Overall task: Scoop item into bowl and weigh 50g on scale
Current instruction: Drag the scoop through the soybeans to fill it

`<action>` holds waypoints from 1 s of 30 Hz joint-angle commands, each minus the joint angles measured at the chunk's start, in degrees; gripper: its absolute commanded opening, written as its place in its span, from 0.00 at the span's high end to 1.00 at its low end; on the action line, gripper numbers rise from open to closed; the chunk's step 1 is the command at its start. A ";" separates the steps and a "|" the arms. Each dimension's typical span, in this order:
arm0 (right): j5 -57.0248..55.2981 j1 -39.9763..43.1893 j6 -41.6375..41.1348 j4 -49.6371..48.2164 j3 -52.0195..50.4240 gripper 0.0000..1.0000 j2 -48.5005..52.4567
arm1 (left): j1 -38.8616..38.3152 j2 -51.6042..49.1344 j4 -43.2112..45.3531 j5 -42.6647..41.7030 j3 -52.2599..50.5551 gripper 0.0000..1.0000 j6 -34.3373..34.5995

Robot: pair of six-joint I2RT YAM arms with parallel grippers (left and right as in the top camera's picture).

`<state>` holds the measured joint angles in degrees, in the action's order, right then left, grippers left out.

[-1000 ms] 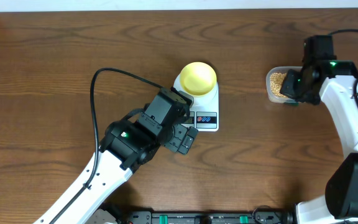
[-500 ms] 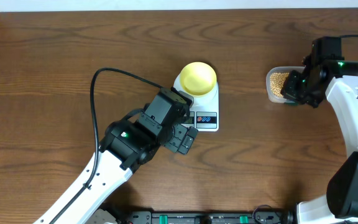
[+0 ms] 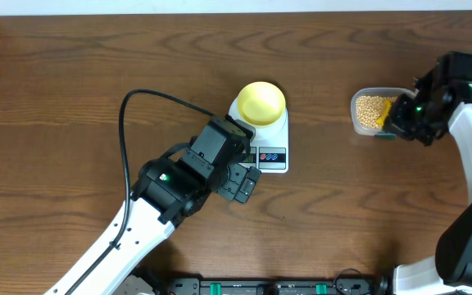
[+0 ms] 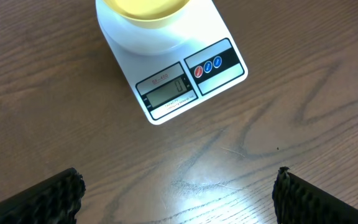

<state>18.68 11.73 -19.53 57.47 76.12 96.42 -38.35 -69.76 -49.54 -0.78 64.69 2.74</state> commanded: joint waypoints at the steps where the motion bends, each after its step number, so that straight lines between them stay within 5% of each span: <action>1: 6.25 1.84 3.91 1.36 -0.42 0.99 0.33 | 0.17 -0.02 -0.11 0.13 1.29 0.01 -0.52; 30: 16.04 9.14 14.38 8.13 -0.50 0.99 0.35 | 0.20 -0.02 -0.11 0.13 1.29 0.01 -0.52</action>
<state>32.86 20.53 -7.55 64.77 76.09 96.49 -38.35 -69.78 -49.54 -0.78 64.69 2.74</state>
